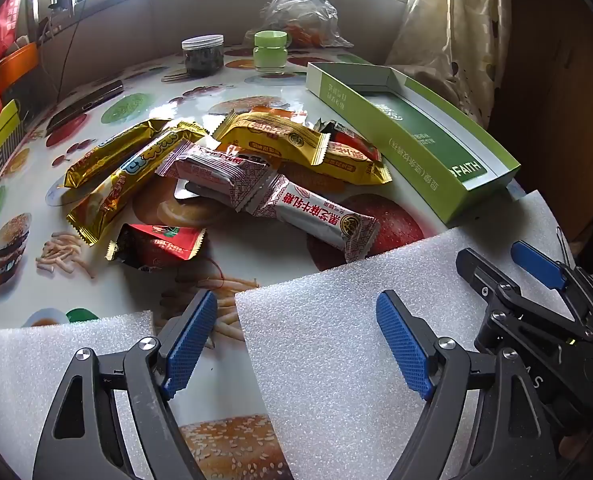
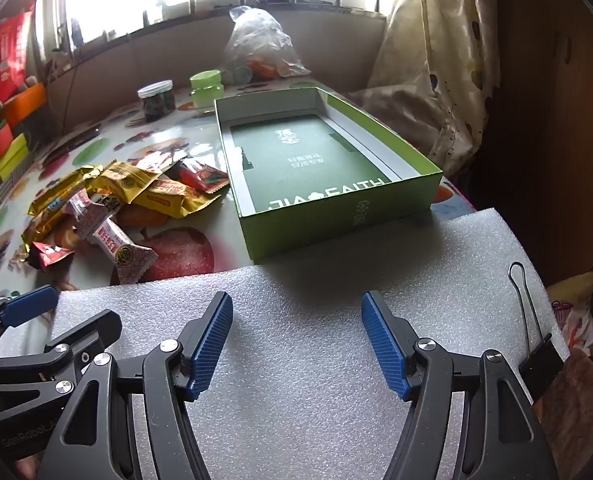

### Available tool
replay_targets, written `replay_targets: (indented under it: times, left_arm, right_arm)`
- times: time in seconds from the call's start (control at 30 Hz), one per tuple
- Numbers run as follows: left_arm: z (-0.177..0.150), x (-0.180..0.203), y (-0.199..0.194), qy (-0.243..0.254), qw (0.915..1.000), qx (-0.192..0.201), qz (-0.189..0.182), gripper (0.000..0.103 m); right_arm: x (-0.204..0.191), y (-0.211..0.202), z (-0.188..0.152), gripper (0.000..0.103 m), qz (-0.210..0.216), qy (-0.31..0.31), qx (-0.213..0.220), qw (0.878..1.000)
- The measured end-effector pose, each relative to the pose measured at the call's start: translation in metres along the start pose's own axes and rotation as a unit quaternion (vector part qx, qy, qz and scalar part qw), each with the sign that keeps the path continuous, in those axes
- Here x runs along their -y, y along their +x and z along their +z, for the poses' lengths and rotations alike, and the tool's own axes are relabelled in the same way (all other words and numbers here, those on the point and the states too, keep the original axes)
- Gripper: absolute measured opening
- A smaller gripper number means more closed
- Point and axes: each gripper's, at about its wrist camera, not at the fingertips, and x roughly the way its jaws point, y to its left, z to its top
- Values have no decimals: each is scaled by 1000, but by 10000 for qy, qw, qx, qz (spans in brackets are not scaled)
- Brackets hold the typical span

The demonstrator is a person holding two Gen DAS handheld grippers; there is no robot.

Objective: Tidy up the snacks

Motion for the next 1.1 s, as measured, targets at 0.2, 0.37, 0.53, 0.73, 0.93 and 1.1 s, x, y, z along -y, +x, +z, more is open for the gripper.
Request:
replay_targets:
  times: [0.2, 0.37, 0.53, 0.73, 0.93, 1.1]
  left_arm:
    - [0, 0, 0, 4, 10000, 1, 4, 82]
    - [0, 0, 0, 10, 10000, 7, 15, 82]
    - [0, 0, 0, 8, 10000, 22, 19, 82]
    - [-3, 2, -1, 12, 10000, 27, 34, 82]
    - [-2, 0, -2, 2, 10000, 36, 25, 82]
    - [-2, 0, -2, 9, 10000, 43, 33, 82]
  right_arm:
    - [0, -1, 0, 67, -6, -3, 0, 10000]
    - [0, -1, 0, 67, -28, -16, 10, 10000]
    - [0, -1, 0, 67, -26, -29, 23, 10000]
    - [0, -1, -1, 67, -42, -19, 24, 10000]
    - [0, -2, 0, 67, -44, -24, 32, 10000]
    - [0, -2, 0, 67, -42, -20, 42, 10000]
